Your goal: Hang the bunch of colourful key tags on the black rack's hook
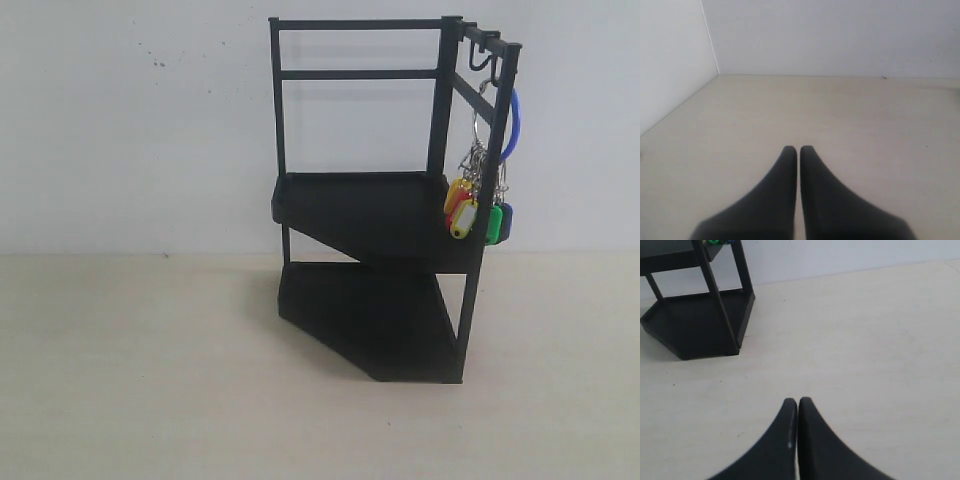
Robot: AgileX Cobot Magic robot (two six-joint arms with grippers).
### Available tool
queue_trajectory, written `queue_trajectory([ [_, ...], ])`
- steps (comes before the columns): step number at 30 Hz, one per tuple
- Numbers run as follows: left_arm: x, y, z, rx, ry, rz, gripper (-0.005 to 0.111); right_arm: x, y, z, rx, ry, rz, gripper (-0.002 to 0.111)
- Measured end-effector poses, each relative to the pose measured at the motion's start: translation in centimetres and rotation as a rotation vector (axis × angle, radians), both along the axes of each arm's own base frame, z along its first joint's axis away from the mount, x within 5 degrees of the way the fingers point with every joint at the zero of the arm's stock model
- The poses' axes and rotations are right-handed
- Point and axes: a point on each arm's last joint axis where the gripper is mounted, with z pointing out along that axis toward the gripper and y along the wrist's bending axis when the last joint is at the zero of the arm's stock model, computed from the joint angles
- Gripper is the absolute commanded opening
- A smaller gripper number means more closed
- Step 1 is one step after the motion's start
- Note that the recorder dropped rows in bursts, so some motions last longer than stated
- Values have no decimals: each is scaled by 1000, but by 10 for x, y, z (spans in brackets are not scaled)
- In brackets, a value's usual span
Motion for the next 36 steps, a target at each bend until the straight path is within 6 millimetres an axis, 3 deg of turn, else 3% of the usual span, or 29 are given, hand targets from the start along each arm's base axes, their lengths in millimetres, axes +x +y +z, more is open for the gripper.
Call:
queue_trajectory([
  [36,0,0,0,0,0,0,4,0,-1,0,0,0,-25,0],
])
